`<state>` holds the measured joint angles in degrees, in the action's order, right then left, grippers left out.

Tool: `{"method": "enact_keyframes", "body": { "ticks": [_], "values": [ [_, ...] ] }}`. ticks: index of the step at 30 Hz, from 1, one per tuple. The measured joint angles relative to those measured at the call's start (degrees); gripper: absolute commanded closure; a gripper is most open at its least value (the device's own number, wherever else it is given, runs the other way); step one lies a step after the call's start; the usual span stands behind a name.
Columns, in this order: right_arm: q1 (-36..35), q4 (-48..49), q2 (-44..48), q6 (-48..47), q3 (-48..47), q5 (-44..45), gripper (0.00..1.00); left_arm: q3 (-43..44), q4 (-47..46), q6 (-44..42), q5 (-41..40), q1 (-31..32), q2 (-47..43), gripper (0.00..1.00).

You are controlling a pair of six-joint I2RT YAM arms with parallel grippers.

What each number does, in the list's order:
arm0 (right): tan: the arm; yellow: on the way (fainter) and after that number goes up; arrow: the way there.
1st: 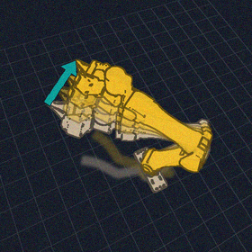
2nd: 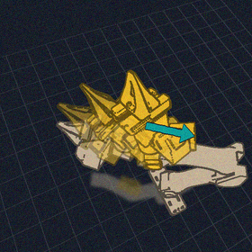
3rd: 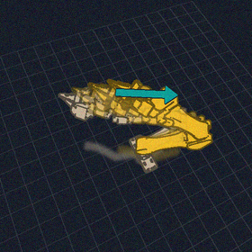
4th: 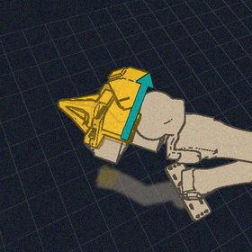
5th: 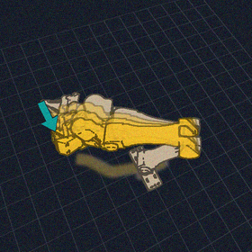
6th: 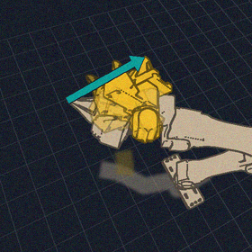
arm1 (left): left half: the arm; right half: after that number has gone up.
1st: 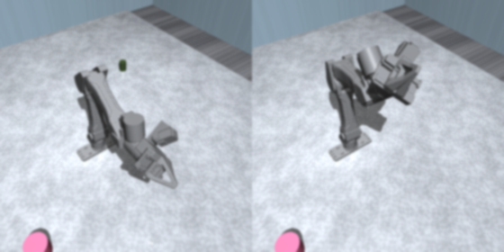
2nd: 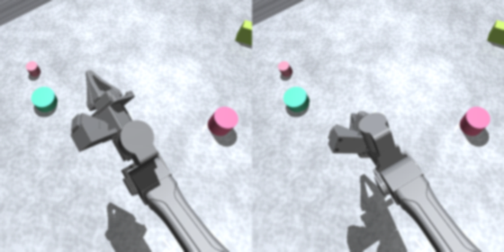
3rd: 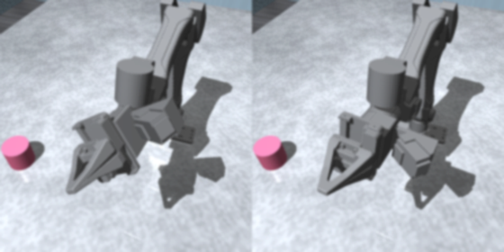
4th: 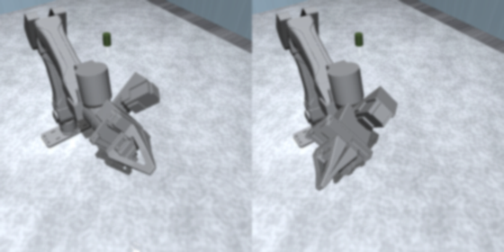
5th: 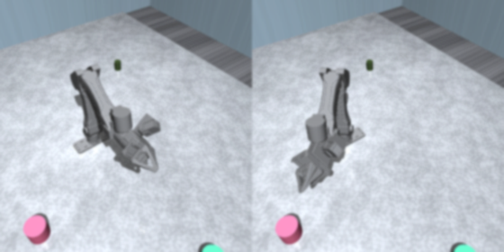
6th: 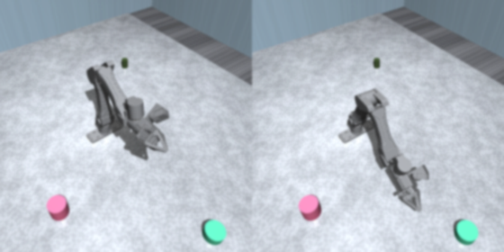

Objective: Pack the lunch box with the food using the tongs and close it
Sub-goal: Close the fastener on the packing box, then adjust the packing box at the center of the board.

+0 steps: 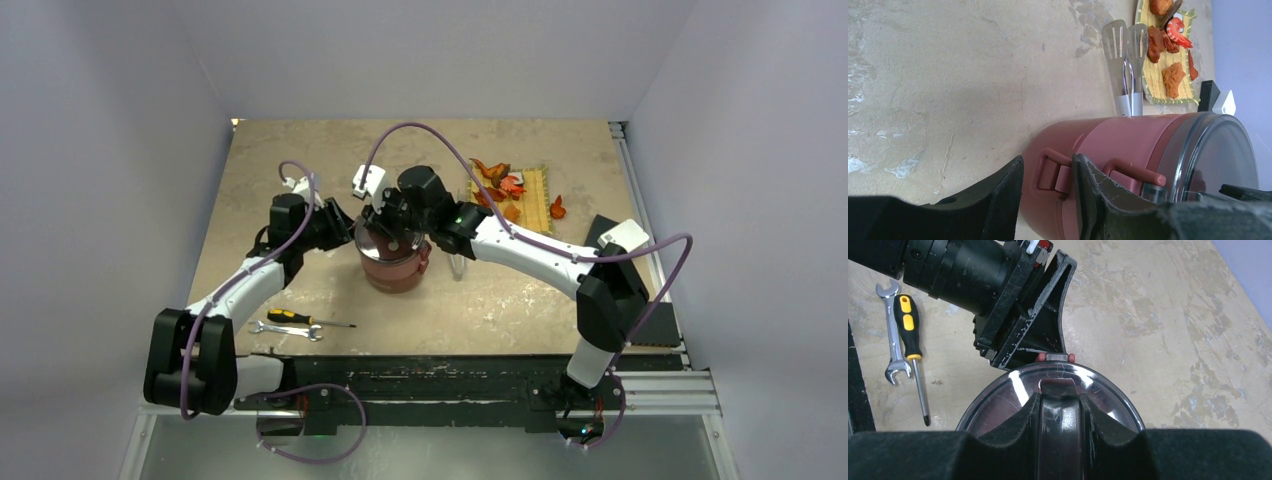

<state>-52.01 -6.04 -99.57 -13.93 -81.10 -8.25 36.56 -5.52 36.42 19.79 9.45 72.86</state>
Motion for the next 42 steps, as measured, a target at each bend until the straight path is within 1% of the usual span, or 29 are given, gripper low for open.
{"method": "enact_keyframes", "body": {
  "ticks": [2,3,6,8,14,16,20,24,27,29,33,36,37,38,40,42],
  "values": [
    [0.0,0.07,0.09,0.15,0.04,0.13,1.0,0.02,0.48,-0.02,-0.55,0.02,-0.11,0.55],
    [0.0,0.17,0.22,0.24,0.17,0.17,0.97,0.11,1.14,-0.07,-1.25,0.07,-0.37,0.53],
    [-0.02,1.05,0.66,0.68,0.9,0.37,0.82,0.66,5.33,-0.11,-3.15,-0.04,-2.47,0.45],
    [0.0,1.53,1.25,1.31,1.62,1.27,0.67,1.07,8.76,-0.24,-4.28,-0.66,-4.98,0.41],
    [-0.02,-1.03,4.85,3.3,3.69,3.32,0.36,6.27,17.77,-3.19,-10.29,-1.84,-12.52,0.32],
    [-0.02,-1.79,6.12,3.96,3.76,4.79,0.28,8.44,19.26,-4.79,-11.04,-1.84,-14.05,0.31],
    [-0.02,-2.4,8.83,5.6,3.76,7.3,0.17,12.66,21.81,-9.33,-10.25,-0.81,-15.52,0.31],
    [-0.02,-3.63,12.74,9.77,3.76,9.18,0.1,15.34,24.17,-13.81,-9.33,5.35,-16.9,0.3],
    [0.02,-4.33,16.79,13.94,4.17,11.08,0.05,16.02,24.59,-15.3,-7.52,9.22,-18.91,0.3],
    [0.33,-4.39,20.39,16.24,5.88,11.8,0.03,16.26,24.44,-15.93,-6.43,11.34,-20.22,0.28],
    [2.56,-4.35,28.63,20.17,13.25,11.78,0.02,17.25,23.98,-17.18,-6.64,16.37,-20.81,0.22],
    [5.62,-4.55,31.56,22.14,18.73,11.58,0.02,18.69,24.06,-19.19,-9.73,21.05,-18.93,0.17],
    [6.58,-4.74,32.06,22.69,20.7,11.47,0.02,19.71,24.02,-20.59,-12.28,23.65,-17.03,0.14],
    [7.28,-4.83,32.3,23.08,22.25,11.3,0.02,19.91,24.0,-21.03,-12.94,25.42,-16.55,0.12],
    [8.39,-5.33,32.68,23.96,25.27,11.06,0.01,20.83,24.37,-22.71,-17.4,30.56,-14.29,0.08],
    [8.7,-5.81,33.05,24.68,27.69,10.32,0.01,21.88,24.76,-24.26,-21.73,35.23,-11.96,0.06]
  ]
}}
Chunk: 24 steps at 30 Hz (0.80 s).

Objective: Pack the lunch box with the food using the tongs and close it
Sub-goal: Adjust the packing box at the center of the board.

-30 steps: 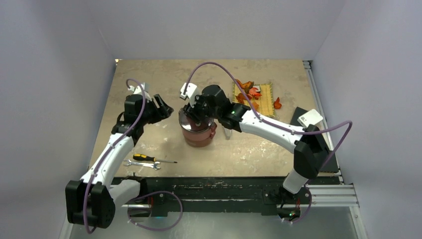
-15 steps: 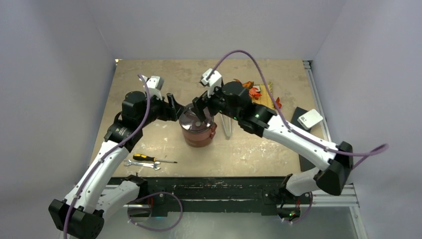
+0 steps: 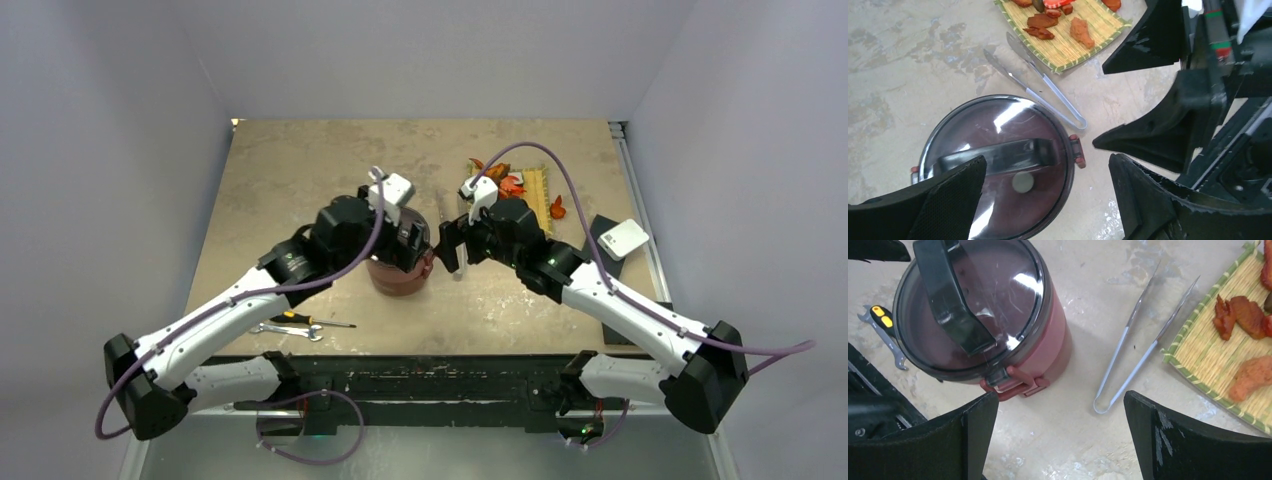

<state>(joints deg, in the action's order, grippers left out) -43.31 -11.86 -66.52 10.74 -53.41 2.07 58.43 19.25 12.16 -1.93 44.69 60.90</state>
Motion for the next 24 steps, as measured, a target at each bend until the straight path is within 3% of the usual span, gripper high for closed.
{"method": "enact_keyframes", "body": {
  "ticks": [6,13,19,24],
  "values": [
    [0.02,0.76,1.6,1.33,2.89,-1.18,0.01,3.43,1.27,-5.11,-15.32,10.32,7.13,0.04],
    [0.26,3.5,2.27,2.05,6.1,-1.57,0.02,3.61,1.6,-6.88,-27.52,11.69,8.85,0.08],
    [0.48,4.24,2.47,2.82,9.14,-1.57,0.1,4.04,1.44,-6.82,-29.81,11.72,10.95,0.25],
    [0.61,5.99,2.38,3.85,9.84,-1.6,0.18,4.02,1.81,-6.84,-30.91,11.72,12.26,0.3]
  ]
}}
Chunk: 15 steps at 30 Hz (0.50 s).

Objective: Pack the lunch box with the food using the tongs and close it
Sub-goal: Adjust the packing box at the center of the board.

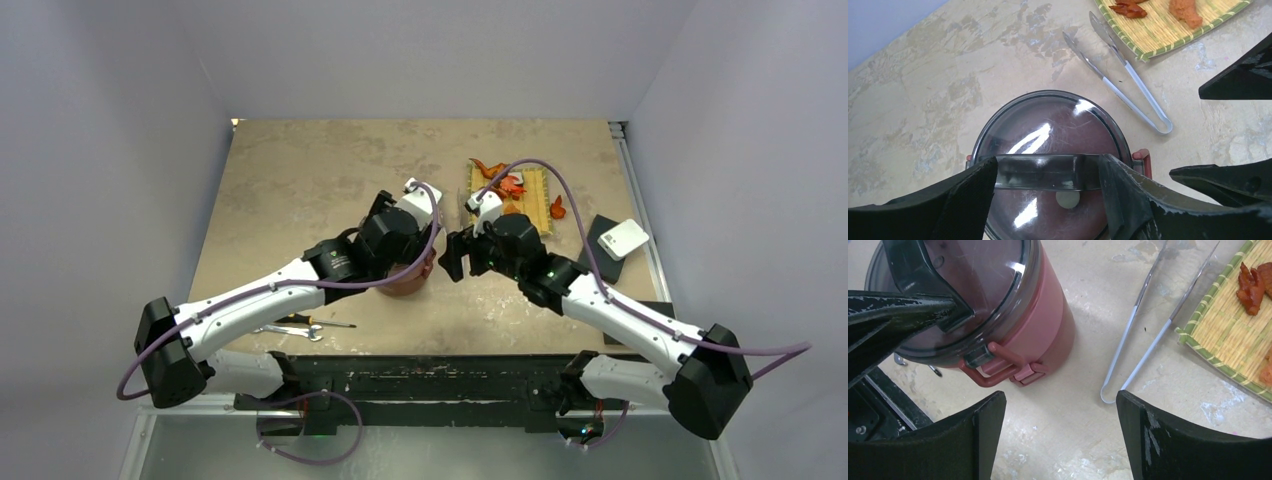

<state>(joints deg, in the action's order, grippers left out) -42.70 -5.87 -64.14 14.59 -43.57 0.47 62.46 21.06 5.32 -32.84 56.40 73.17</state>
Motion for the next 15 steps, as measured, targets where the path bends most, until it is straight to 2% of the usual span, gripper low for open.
{"method": "enact_keyframes", "body": {
  "ticks": [7,15],
  "values": [
    [0.0,1.62,-2.34,0.83,0.02,0.0,0.23,-2.6,-2.95,0.35,-1.33,0.42,-1.11,0.39],
    [0.0,4.22,-5.51,1.55,0.04,0.0,0.26,-6.54,-6.71,2.78,-1.88,0.63,-3.69,0.43]
  ]
}}
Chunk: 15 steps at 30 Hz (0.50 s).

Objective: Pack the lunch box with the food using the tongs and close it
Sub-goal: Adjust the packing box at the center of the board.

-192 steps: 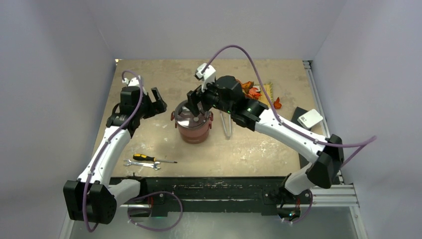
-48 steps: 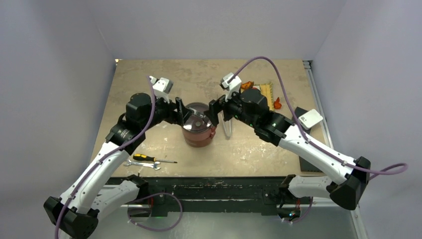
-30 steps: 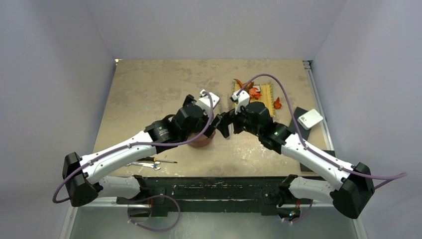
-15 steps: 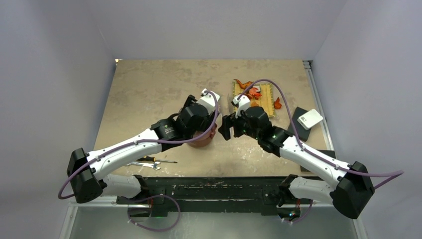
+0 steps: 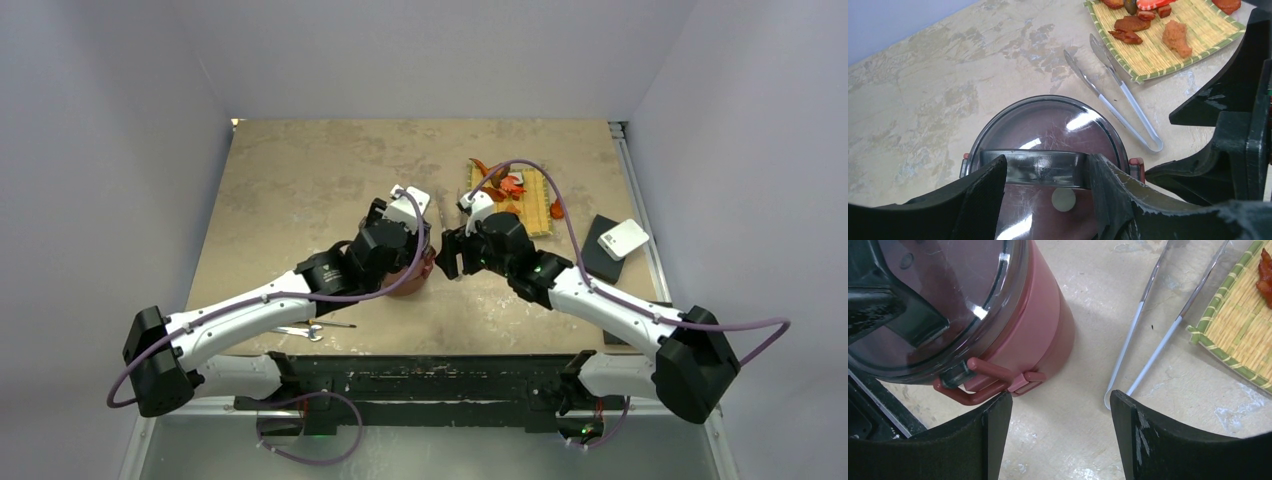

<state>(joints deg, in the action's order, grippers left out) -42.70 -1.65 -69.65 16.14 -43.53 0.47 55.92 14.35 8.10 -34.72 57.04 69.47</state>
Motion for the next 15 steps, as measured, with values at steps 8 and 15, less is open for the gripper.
{"method": "enact_keyframes", "body": {
  "ticks": [8,15],
  "values": [
    [0.02,0.87,-0.98,1.4,0.17,-1.64,0.3,-3.06,-2.89,3.06,-0.07,-0.02,-2.19,0.44],
    [0.13,2.32,-2.86,2.93,0.59,-4.63,0.31,-4.26,-3.87,4.7,-0.09,-0.02,-3.15,0.46]
  ]
}}
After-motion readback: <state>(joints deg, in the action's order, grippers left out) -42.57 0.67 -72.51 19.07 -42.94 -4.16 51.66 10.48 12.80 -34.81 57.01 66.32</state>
